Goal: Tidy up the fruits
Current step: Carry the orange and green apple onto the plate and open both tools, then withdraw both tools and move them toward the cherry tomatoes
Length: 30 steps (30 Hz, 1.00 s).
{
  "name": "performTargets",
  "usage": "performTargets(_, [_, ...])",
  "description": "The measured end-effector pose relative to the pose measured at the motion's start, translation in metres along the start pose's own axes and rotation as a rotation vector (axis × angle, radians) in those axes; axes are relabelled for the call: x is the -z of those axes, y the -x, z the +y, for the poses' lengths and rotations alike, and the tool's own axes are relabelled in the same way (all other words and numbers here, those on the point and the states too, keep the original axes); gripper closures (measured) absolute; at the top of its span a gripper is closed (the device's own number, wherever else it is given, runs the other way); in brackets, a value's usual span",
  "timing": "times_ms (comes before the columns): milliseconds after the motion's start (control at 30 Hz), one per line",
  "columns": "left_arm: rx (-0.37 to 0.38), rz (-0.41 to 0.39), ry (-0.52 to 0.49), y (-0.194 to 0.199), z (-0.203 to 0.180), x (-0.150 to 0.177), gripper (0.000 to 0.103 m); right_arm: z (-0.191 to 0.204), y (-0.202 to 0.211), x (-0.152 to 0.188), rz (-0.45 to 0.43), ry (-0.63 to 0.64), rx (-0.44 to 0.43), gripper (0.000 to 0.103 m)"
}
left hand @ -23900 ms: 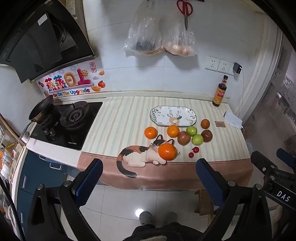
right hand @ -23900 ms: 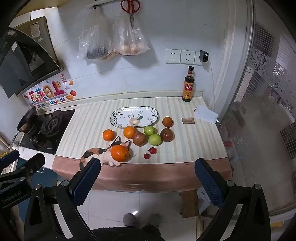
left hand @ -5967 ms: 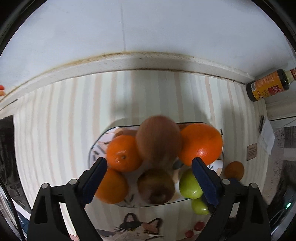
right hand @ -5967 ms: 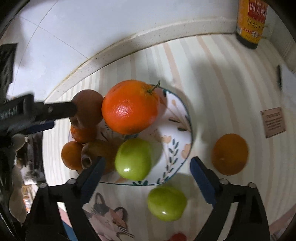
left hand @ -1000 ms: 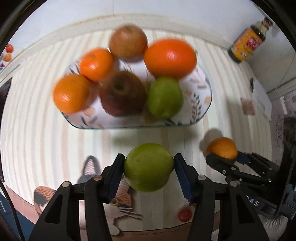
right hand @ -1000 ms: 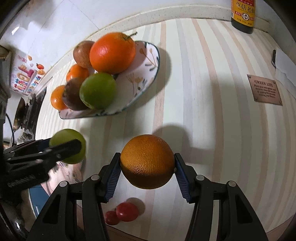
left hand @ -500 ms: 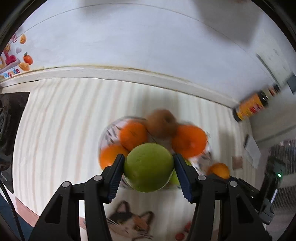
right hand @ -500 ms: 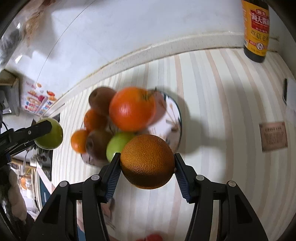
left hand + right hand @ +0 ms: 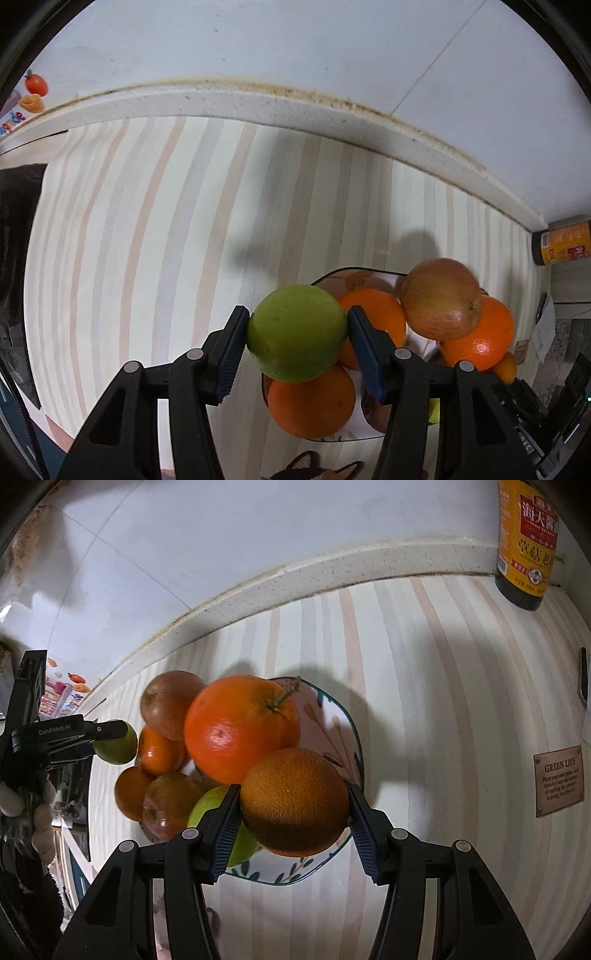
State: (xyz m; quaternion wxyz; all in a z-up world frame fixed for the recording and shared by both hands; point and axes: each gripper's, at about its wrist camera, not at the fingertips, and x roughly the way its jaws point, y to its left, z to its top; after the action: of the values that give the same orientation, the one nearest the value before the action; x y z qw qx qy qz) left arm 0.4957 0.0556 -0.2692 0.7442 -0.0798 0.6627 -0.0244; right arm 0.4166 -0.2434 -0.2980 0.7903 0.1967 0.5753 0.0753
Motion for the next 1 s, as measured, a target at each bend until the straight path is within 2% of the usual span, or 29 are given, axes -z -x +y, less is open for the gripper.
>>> performTargets(233, [0.003,-0.015,-0.013,-0.006,0.0,-0.001,0.049,0.006,-0.005,0.0,-0.002,0.018,0.02,0.045])
performTargets(367, [-0.008,0.006,-0.043,-0.009,-0.001,-0.004,0.049,0.006,-0.006,-0.001,0.009,0.007,0.01,0.043])
performTargets(500, [-0.014,0.036,-0.046,-0.011,-0.002,-0.008,0.049,0.006,-0.008,-0.003,0.014,-0.019,-0.01,0.033])
performTargets(667, [-0.005,0.049,-0.035,-0.01,-0.001,-0.009,0.048,0.011,-0.007,-0.002,0.02,-0.024,-0.001,0.026])
performTargets(733, [-0.005,0.045,-0.038,-0.007,-0.001,-0.008,0.042,0.012,-0.008,-0.001,0.027,-0.026,0.003,0.025])
performTargets(800, [0.0,0.037,-0.041,-0.003,0.0,-0.007,0.037,0.013,-0.008,0.0,0.028,-0.033,0.006,0.019])
performTargets(900, [0.007,0.032,-0.042,0.001,0.003,-0.007,0.022,0.014,-0.005,0.002,0.024,-0.045,0.01,0.018])
performTargets(1000, [-0.012,0.006,-0.032,0.009,0.009,-0.005,0.02,0.016,-0.002,0.005,0.024,-0.047,0.021,0.018])
